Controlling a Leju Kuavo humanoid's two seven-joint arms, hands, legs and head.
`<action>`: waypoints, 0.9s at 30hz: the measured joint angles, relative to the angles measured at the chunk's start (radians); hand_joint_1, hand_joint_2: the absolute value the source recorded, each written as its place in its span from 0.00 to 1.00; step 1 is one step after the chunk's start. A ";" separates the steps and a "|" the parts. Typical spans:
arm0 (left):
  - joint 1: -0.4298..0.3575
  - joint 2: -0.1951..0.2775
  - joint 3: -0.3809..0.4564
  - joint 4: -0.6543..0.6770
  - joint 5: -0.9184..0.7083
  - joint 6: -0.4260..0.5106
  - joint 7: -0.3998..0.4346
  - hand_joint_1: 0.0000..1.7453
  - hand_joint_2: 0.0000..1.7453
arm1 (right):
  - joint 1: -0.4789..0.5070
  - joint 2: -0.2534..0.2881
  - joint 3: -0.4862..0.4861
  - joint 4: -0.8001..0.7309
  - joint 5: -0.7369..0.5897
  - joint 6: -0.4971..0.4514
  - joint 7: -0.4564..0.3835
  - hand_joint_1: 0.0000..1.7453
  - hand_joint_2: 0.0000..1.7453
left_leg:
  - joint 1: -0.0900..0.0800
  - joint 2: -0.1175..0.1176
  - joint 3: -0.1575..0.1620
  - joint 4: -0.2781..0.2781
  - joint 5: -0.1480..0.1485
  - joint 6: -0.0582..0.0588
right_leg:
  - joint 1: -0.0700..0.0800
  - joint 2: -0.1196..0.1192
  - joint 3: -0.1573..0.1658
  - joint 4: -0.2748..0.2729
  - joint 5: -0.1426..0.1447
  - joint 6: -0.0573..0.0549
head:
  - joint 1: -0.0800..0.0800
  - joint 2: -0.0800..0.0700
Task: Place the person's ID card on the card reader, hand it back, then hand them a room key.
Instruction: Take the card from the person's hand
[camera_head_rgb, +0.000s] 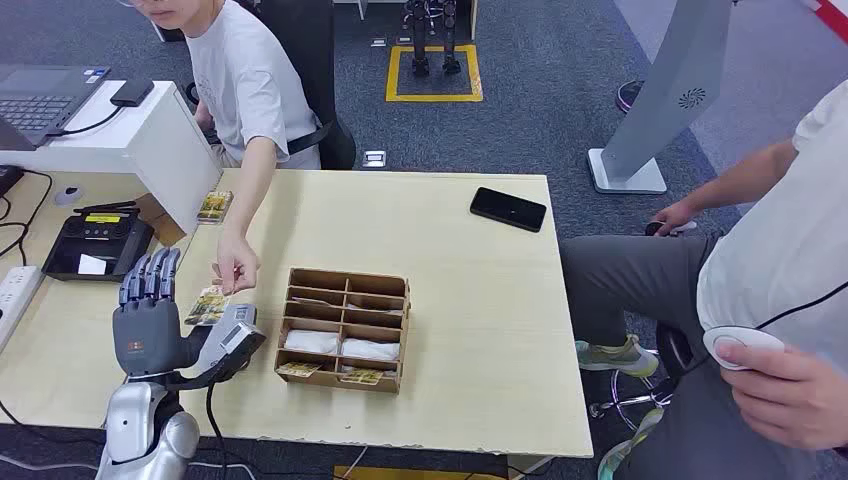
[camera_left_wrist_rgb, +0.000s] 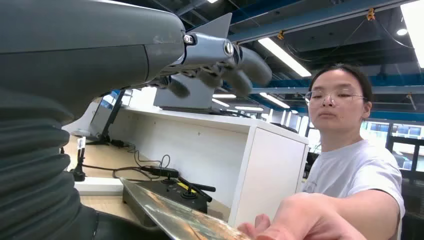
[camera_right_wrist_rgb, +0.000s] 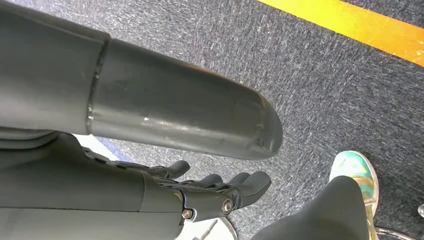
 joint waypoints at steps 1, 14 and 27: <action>0.000 0.000 -0.002 0.000 0.002 0.000 0.000 1.00 1.00 | 0.000 0.000 0.000 0.000 0.000 0.000 0.000 0.00 0.00 | 0.000 0.000 0.000 0.000 0.000 0.000 | 0.000 0.000 0.000 0.000 0.000 0.000 | 0.000 0.000; 0.000 0.011 -0.019 0.002 0.045 0.000 -0.009 1.00 1.00 | -0.001 0.000 0.000 0.000 0.004 0.000 -0.003 0.00 0.00 | 0.000 0.000 0.000 0.000 0.000 0.000 | 0.000 0.000 0.000 0.000 0.000 0.000 | 0.000 0.000; 0.000 0.014 -0.021 0.003 0.052 0.000 -0.010 1.00 1.00 | -0.002 0.000 0.000 0.000 0.005 0.000 -0.004 0.00 0.00 | 0.000 0.000 0.000 0.000 0.000 0.000 | 0.000 0.000 0.000 0.000 0.000 0.000 | 0.000 0.000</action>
